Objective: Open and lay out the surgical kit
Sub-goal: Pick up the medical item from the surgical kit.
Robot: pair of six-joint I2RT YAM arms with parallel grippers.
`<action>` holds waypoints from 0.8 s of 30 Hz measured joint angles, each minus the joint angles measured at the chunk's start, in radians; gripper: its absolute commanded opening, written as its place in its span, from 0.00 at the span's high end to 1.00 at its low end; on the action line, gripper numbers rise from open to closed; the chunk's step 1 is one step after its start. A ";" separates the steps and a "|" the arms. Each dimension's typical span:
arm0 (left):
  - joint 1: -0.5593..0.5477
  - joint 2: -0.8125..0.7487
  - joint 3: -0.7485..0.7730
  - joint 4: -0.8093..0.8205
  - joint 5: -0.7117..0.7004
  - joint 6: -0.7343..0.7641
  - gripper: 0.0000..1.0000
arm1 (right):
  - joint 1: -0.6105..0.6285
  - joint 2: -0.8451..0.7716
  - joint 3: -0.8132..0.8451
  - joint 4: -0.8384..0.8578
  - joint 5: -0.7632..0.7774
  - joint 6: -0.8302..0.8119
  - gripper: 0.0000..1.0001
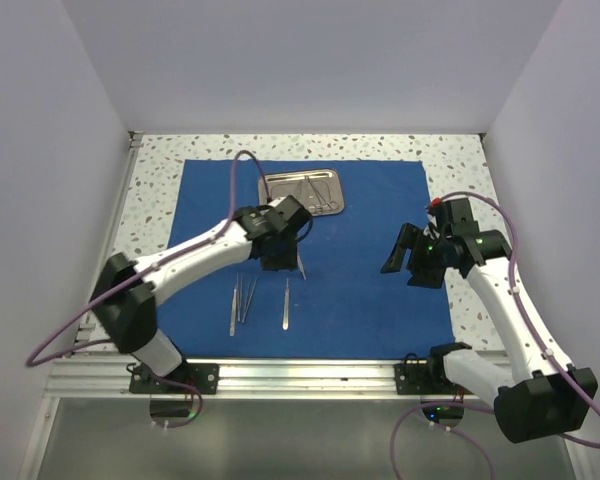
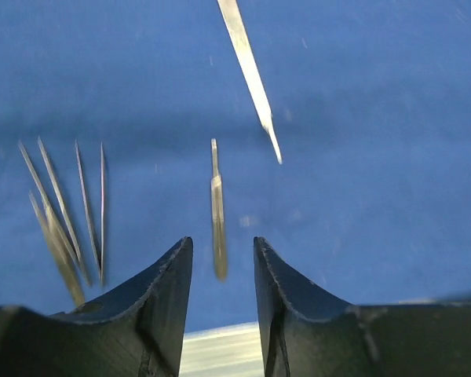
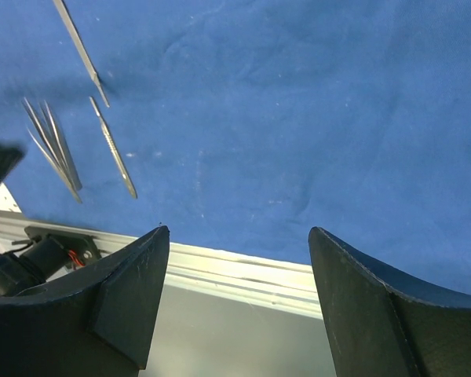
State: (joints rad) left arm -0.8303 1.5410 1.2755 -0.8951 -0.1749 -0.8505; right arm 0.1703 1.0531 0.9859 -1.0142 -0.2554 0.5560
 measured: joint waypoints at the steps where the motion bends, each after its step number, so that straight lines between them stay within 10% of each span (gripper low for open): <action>1: 0.001 0.048 0.016 0.009 -0.018 -0.002 0.57 | 0.000 -0.002 0.000 -0.005 0.000 0.000 0.24; 13: 0.045 0.567 0.383 0.055 -0.128 -0.004 0.59 | 0.002 -0.004 0.055 -0.097 0.047 -0.023 0.25; 24: 0.051 0.623 0.423 0.007 -0.184 -0.037 0.62 | 0.006 0.006 0.061 -0.124 0.087 -0.048 0.24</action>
State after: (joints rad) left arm -0.7788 2.1639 1.6981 -0.8883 -0.3592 -0.8871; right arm 0.1768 1.0588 1.0473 -1.1378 -0.1688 0.5079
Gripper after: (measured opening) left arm 0.385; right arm 0.757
